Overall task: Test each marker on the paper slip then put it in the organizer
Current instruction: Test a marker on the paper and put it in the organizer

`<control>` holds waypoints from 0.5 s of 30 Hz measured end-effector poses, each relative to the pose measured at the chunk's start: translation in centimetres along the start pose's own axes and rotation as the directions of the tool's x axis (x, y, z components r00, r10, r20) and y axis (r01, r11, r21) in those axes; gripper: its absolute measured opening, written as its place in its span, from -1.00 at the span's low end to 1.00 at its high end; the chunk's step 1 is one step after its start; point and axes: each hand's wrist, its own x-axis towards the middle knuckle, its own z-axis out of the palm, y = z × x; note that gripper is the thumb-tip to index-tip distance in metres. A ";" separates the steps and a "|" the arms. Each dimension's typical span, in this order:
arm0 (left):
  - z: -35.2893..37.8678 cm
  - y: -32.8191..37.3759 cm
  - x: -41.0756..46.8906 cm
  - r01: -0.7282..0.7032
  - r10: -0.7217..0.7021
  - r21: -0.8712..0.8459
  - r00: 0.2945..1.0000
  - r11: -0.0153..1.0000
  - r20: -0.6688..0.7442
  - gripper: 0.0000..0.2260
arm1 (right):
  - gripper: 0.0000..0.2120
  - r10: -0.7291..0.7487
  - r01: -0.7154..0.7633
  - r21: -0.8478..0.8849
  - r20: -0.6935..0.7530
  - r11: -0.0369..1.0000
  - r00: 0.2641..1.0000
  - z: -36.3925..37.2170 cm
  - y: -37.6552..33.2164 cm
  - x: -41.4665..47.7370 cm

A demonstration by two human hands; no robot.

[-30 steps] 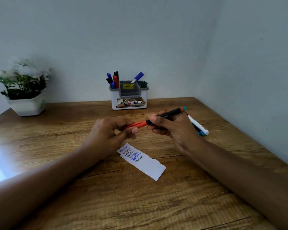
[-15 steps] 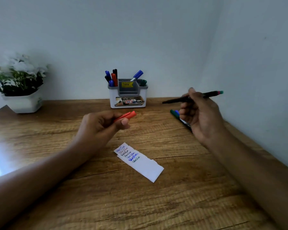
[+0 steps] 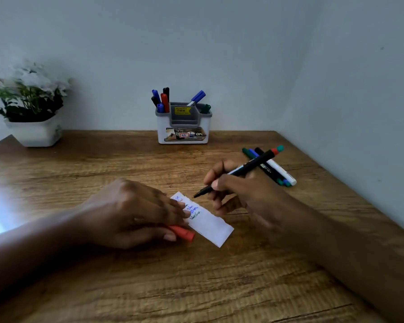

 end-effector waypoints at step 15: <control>0.4 0.0 0.0 -0.093 0.093 0.011 0.996 0.996 -0.015 -0.78 | -0.93 -0.015 0.030 -0.251 0.059 0.967 0.998 1.3 1.7 -0.1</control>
